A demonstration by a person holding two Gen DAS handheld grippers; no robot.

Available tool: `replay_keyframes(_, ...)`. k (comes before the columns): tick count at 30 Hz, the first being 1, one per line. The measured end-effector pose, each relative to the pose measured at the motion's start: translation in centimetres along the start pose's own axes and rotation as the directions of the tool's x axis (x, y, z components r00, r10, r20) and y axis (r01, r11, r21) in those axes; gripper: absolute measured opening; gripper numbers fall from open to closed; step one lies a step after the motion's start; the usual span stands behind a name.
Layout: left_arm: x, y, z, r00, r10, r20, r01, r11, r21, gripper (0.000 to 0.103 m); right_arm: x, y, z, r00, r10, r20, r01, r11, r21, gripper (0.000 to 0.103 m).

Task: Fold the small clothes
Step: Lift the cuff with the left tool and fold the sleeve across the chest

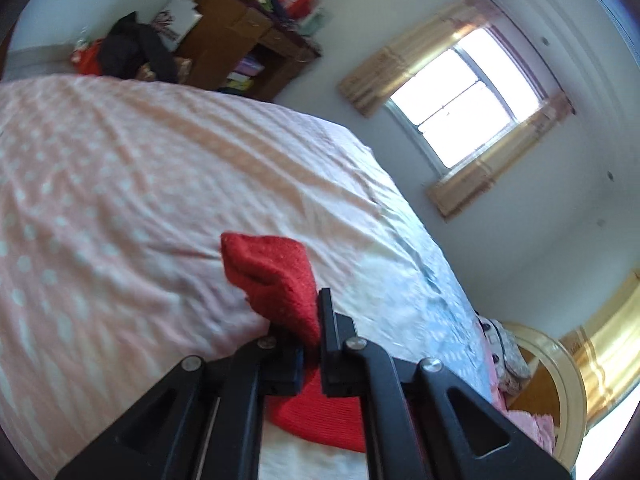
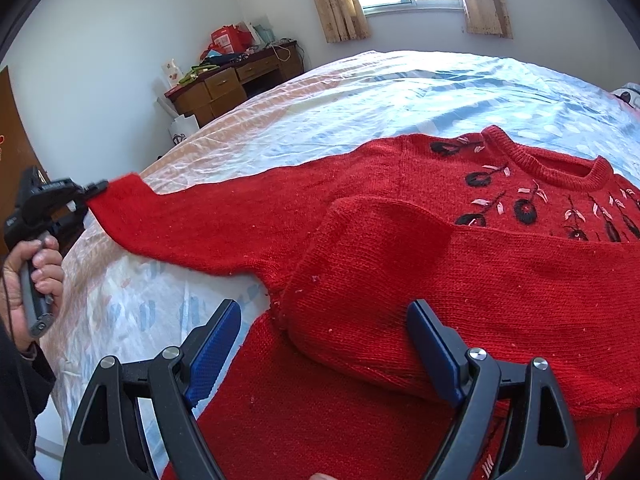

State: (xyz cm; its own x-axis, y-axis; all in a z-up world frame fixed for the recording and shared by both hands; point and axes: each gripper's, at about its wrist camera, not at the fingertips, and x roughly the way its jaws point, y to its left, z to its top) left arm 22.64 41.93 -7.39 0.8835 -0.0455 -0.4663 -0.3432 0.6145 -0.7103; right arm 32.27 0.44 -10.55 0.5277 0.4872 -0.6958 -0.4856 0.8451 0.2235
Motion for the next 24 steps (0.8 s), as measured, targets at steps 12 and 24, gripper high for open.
replay_keyframes(12, -0.1, -7.7, -0.8, 0.993, -0.111, -0.049, 0.116, 0.987, 0.110, 0.005, -7.4, -3.6, -1.2, 0.987, -0.119, 0.108, 0.109, 0.990, 0.093, 0.086)
replay_keyframes(24, 2.4, -18.6, -5.1, 0.960, -0.239, -0.147, 0.266, 0.943, 0.200, 0.005, -16.3, -8.8, -4.9, 0.976, -0.198, 0.087, 0.187, 0.975, 0.119, 0.086)
